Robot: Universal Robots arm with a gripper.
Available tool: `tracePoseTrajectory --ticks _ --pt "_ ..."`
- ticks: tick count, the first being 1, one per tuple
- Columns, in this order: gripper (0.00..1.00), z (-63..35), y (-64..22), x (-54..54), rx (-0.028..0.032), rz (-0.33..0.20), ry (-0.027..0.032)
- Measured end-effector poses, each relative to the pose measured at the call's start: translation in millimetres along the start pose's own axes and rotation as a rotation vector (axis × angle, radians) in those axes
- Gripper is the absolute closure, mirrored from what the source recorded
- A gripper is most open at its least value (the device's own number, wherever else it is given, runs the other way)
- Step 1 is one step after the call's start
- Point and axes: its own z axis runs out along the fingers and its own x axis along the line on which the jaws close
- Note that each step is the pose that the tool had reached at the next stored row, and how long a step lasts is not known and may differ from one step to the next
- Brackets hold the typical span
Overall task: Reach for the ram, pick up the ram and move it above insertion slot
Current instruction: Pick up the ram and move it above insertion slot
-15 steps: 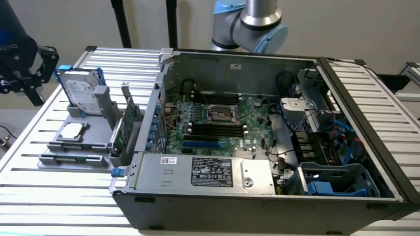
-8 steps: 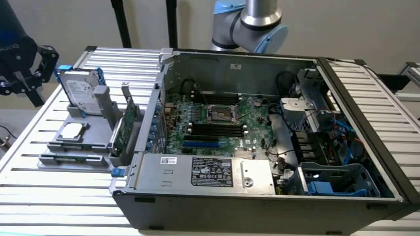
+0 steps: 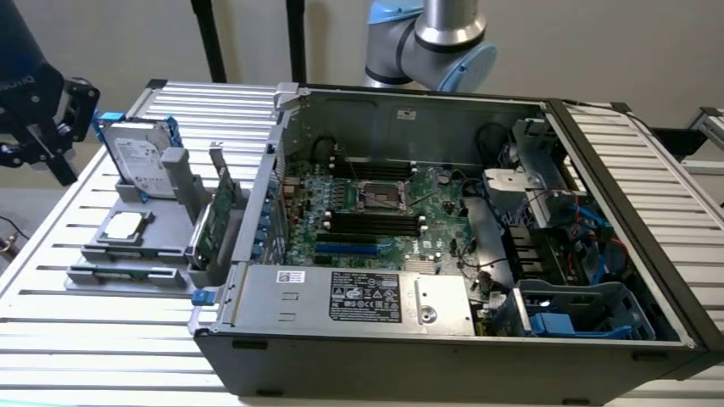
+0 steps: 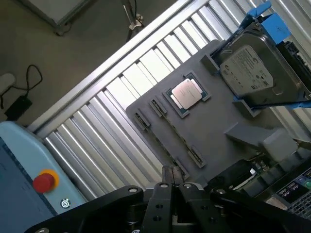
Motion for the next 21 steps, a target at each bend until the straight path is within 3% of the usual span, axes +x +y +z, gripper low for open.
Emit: tracePoseTrajectory --ticks 4,15,21 --pt "0.89 0.8 -0.1 0.0 0.0057 -0.072 -0.0009" --pt "0.89 3.0 -0.1 -0.1 0.0317 -0.268 -0.0119" --pt "0.89 5.9 -0.2 -0.1 0.0363 -0.377 -0.0118"
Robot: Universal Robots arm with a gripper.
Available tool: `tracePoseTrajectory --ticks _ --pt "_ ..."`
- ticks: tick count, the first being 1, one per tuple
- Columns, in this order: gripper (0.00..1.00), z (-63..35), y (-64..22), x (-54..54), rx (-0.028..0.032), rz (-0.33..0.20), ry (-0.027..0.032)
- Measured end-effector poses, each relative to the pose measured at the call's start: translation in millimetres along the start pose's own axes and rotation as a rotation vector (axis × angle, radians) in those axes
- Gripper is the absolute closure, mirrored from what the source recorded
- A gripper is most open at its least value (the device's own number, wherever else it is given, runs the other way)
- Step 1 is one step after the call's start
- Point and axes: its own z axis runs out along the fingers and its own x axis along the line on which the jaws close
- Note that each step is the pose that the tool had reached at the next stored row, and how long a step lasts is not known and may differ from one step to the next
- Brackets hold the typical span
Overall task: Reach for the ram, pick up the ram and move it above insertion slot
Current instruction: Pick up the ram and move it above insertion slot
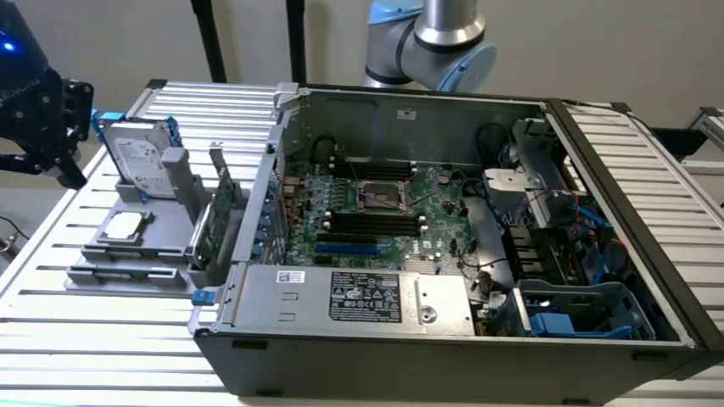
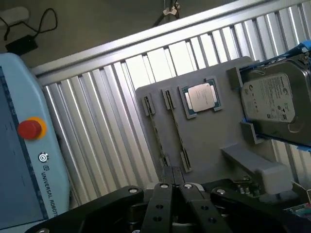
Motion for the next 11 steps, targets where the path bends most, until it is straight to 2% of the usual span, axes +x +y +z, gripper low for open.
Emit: tracePoseTrajectory --ticks 11 --pt "0.89 6.6 0.0 0.0 -0.0008 -0.199 -0.0003"
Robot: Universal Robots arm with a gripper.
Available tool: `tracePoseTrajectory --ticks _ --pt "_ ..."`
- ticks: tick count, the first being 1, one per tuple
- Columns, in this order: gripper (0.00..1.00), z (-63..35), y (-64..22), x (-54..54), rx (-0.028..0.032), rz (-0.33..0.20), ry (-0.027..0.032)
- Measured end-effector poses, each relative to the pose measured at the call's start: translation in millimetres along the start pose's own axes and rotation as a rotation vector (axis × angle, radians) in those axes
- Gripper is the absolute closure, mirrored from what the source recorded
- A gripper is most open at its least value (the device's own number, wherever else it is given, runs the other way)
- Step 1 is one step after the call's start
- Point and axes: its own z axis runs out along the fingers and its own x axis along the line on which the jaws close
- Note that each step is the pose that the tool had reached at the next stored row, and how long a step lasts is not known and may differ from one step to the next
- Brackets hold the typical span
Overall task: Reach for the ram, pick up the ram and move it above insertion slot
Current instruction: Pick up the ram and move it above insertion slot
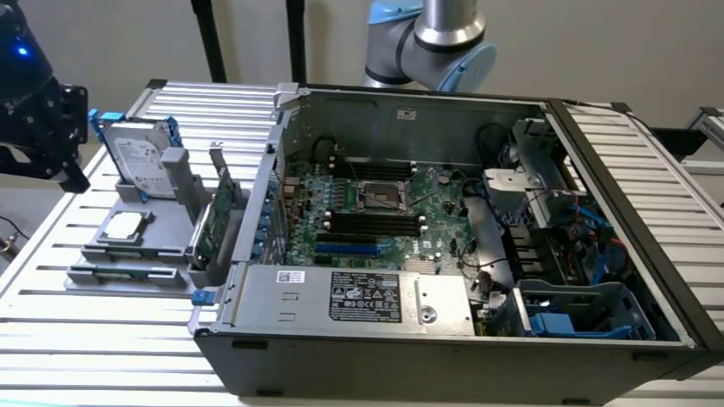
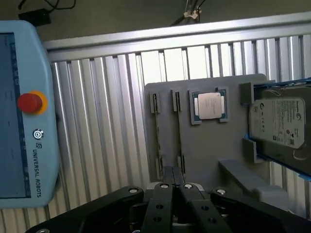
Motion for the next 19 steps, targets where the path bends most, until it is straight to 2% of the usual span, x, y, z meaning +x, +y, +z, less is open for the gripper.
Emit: tracePoseTrajectory --ticks 4,5,7,9,10,11,12,19 --pt "0.89 0.9 0.0 0.0 -0.0006 -0.072 -0.0002" --pt "0.89 1.2 -0.1 0.1 -0.0046 -0.079 -0.0002" --pt "0.88 1.5 -0.6 0.0 -0.0245 -0.081 0.0007" --pt "0.76 2.0 -1.0 0.0 -0.0431 -0.081 0.0018" --pt "0.7 2.6 -1.4 -0.1 -0.0505 -0.081 0.002" --pt "0.7 3.7 -1.6 -0.1 -0.0546 -0.081 0.0023" --pt "0.64 5.4 -1.6 -0.1 -0.056 -0.081 0.0024" --pt "0.64 18.2 -1.9 0.0 -0.0562 -0.081 0.0025"
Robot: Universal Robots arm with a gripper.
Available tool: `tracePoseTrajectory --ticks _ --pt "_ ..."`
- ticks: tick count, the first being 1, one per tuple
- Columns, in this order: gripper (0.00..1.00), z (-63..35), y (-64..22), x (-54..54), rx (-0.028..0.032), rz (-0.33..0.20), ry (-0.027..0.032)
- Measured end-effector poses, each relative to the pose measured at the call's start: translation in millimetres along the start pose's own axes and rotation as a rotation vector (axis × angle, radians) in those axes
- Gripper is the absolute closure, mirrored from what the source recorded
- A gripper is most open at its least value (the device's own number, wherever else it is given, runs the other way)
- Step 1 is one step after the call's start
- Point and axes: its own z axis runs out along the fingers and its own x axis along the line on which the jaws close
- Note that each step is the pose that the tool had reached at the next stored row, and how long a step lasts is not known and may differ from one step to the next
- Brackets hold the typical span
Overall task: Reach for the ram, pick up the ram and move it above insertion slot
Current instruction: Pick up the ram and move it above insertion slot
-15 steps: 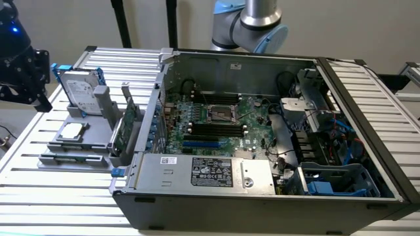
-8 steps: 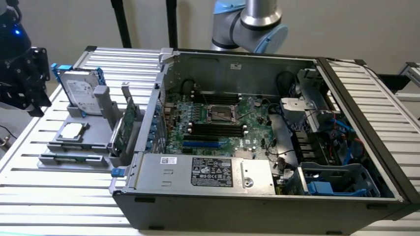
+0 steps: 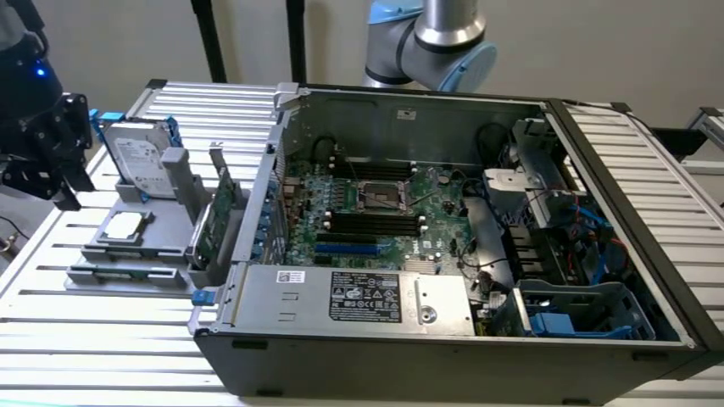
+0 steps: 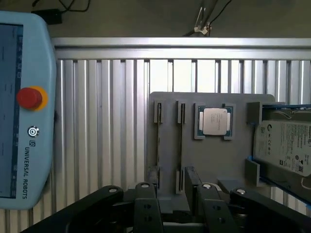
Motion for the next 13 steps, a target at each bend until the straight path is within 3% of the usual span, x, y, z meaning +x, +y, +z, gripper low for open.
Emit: tracePoseTrajectory --ticks 13 --pt "0.64 23.6 -1.4 1.2 0.0002 0.0 -0.0001"
